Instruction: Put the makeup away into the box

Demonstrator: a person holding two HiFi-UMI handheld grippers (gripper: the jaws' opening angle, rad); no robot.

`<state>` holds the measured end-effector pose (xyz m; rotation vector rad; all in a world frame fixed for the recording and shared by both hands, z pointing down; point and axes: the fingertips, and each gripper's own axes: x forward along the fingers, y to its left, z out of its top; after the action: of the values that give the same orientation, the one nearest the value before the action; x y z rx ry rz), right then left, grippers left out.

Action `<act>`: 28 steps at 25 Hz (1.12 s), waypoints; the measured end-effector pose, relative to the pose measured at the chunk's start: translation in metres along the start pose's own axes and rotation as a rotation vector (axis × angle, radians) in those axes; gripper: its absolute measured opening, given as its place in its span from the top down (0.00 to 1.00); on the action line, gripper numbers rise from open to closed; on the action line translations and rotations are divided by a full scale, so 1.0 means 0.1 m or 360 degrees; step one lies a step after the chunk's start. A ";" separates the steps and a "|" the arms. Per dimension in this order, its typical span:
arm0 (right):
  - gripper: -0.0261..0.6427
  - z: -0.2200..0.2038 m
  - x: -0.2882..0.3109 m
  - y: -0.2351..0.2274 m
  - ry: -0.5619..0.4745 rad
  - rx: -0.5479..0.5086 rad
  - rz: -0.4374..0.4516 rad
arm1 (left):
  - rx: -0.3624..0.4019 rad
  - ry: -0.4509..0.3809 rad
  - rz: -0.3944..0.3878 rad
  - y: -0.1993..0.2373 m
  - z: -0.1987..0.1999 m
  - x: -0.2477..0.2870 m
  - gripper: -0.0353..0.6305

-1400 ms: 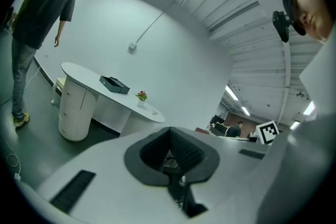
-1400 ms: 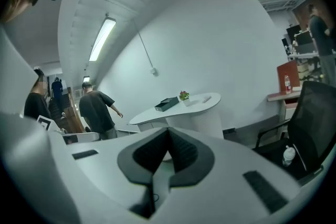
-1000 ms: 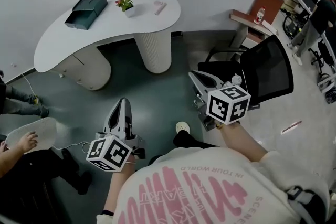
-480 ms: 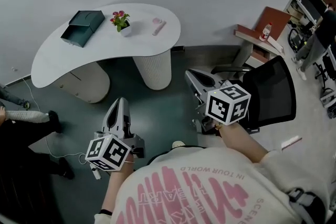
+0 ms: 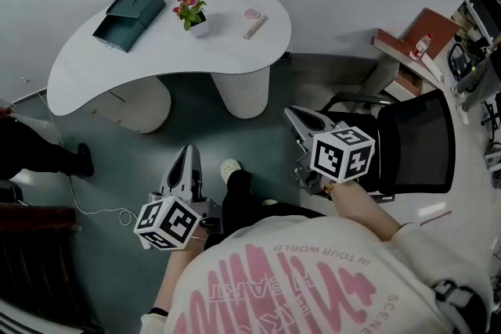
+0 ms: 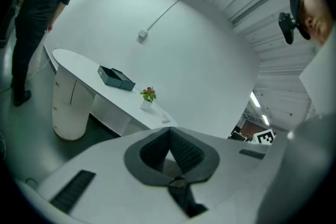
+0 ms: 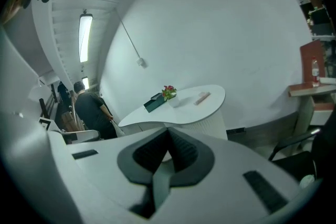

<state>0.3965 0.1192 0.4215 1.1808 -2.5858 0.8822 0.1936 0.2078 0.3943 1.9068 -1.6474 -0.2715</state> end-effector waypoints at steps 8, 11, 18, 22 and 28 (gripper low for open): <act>0.96 0.21 0.64 -0.14 0.0017 0.0090 -0.0016 | -0.0012 0.0088 -0.0049 0.26 0.23 0.60 0.94; 0.96 0.35 0.94 -0.21 0.0004 0.0131 -0.0038 | -0.0040 0.0114 -0.0067 0.42 0.40 0.87 0.94; 0.86 0.58 1.61 -0.49 0.0046 0.0202 -0.0204 | -0.0036 0.0161 -0.0163 0.81 0.93 1.63 0.94; 0.80 0.72 1.93 -0.65 0.0047 0.0222 -0.0310 | -0.0005 0.0156 -0.0213 0.97 1.23 1.93 0.94; 0.73 0.81 2.32 -0.95 0.0100 0.0208 -0.0531 | 0.0006 0.0157 -0.0232 1.29 1.55 2.20 0.94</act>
<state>0.3172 -0.1233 0.4855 1.5342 -2.2184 1.0031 0.0529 -0.0548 0.3913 2.0135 -1.4492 -0.2286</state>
